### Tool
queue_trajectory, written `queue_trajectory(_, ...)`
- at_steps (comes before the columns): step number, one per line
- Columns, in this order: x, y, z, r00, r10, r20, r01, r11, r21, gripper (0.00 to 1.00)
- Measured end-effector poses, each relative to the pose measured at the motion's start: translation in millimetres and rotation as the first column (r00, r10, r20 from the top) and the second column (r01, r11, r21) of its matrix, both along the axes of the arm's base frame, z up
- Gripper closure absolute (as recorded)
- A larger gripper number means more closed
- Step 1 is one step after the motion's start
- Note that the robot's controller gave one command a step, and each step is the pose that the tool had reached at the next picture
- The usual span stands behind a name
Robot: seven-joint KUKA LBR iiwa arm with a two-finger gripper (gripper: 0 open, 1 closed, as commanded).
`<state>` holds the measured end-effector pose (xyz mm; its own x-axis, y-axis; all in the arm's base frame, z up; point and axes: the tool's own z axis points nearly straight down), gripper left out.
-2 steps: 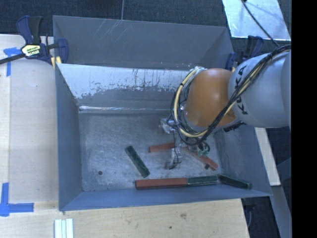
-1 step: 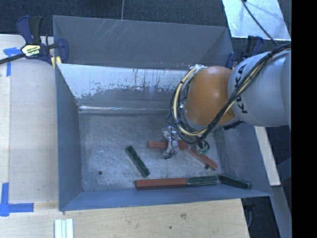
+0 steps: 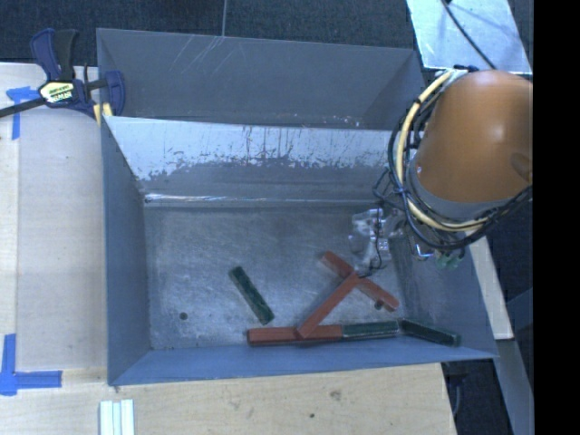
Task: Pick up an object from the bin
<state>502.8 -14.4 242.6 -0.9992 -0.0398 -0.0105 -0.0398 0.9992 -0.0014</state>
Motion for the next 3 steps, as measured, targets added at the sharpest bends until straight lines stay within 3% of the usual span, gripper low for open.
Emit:
queue_trajectory(1,-1.0,0.5,-4.0,1.0,0.0,-0.008,0.0,1.0,0.001,0.0)
queue_trajectory(2,-16.5,-14.5,-102.4,0.976,0.218,-0.015,-0.218,0.976,0.002,0.0)
queue_trajectory(3,16.4,-71.4,-174.3,0.979,0.205,-0.005,-0.205,0.979,-0.001,0.0)
